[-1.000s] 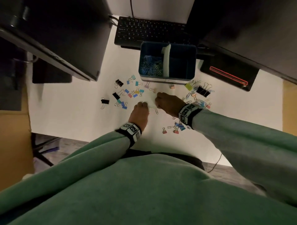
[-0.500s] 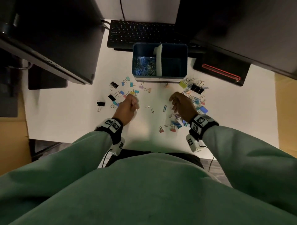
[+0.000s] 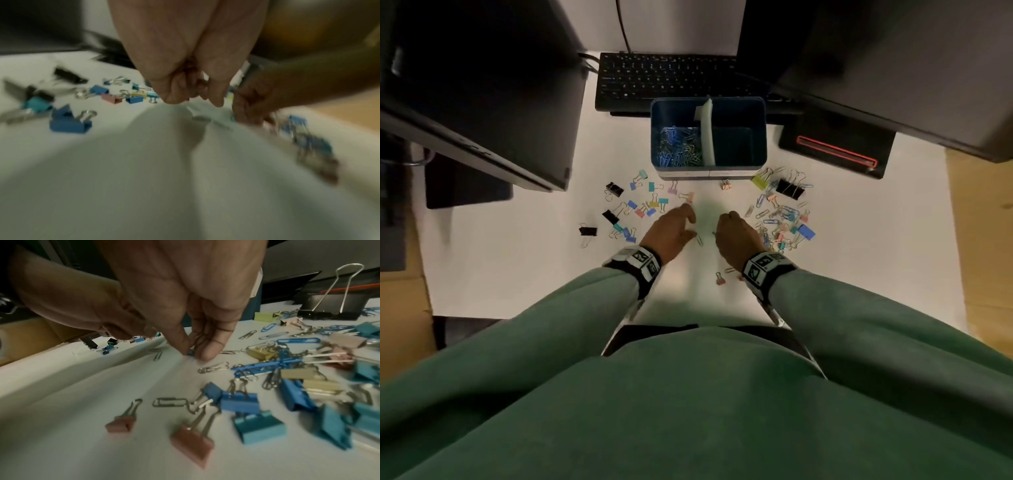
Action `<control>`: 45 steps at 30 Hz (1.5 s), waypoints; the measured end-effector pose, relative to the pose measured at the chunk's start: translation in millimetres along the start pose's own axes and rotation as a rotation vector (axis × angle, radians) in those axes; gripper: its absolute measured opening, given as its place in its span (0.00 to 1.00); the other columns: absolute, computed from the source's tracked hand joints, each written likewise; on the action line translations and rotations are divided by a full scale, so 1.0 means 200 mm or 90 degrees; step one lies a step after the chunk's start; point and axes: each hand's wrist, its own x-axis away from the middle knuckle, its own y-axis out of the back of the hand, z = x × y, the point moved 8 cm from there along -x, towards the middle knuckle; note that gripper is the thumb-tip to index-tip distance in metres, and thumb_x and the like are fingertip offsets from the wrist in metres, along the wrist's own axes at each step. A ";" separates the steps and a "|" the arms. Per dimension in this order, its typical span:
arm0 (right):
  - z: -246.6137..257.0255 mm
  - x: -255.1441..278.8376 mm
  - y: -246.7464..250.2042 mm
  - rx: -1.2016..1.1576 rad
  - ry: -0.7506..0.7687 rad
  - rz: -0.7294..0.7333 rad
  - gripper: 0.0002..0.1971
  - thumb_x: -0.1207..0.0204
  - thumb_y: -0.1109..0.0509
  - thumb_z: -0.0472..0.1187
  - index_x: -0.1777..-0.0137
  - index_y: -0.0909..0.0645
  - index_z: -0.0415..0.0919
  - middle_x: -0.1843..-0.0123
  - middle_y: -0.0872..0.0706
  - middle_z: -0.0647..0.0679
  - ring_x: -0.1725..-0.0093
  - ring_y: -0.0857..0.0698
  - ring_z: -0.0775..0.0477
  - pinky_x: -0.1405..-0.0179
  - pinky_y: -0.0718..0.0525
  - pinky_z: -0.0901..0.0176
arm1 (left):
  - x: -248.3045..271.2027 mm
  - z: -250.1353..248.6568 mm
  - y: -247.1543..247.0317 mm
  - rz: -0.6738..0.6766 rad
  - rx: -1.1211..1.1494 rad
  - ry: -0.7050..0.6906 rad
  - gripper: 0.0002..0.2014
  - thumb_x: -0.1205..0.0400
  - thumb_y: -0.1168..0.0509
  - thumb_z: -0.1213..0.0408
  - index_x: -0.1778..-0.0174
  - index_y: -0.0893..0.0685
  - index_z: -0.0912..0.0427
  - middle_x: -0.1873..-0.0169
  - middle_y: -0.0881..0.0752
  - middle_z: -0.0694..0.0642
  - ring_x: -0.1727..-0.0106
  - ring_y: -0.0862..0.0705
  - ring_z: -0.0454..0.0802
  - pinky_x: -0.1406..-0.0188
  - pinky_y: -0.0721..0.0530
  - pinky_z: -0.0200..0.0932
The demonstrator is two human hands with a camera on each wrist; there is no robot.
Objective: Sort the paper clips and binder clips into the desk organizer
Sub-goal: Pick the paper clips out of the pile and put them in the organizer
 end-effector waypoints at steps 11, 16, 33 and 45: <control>-0.11 0.09 0.02 -0.783 -0.144 0.167 0.13 0.18 0.48 0.23 0.44 0.22 0.28 0.62 0.19 0.39 0.68 0.16 0.45 0.70 0.12 0.59 | 0.06 0.02 -0.06 0.067 -0.053 -0.005 0.08 0.14 0.49 0.64 0.44 0.27 0.57 0.56 0.21 0.51 0.59 0.22 0.51 0.56 0.26 0.44; -0.14 0.10 0.02 -0.721 -0.176 0.130 0.10 0.17 0.42 0.37 0.55 0.21 0.34 0.68 0.23 0.42 0.71 0.23 0.45 0.72 0.21 0.54 | 0.07 -0.05 -0.10 0.076 -0.129 -0.138 0.20 0.15 0.43 0.68 0.26 0.29 0.50 0.41 0.16 0.57 0.46 0.15 0.56 0.45 0.20 0.46; 0.27 -0.30 0.83 -0.380 0.065 -0.077 0.19 0.15 0.43 0.33 0.25 0.29 0.41 0.30 0.20 0.41 0.39 0.18 0.47 0.46 0.23 0.65 | 0.03 -0.14 -0.08 0.119 -0.296 -0.095 0.15 0.12 0.48 0.66 0.32 0.31 0.70 0.48 0.14 0.64 0.51 0.12 0.59 0.53 0.15 0.49; -0.22 0.39 0.13 -0.055 0.090 0.137 0.21 0.24 0.27 0.51 0.35 0.24 0.44 0.35 0.21 0.45 0.41 0.17 0.43 0.44 0.15 0.50 | -0.45 -0.25 0.67 -0.146 -0.176 -0.035 0.10 0.21 0.40 0.77 0.49 0.16 0.65 0.48 0.19 0.69 0.48 0.18 0.67 0.46 0.20 0.54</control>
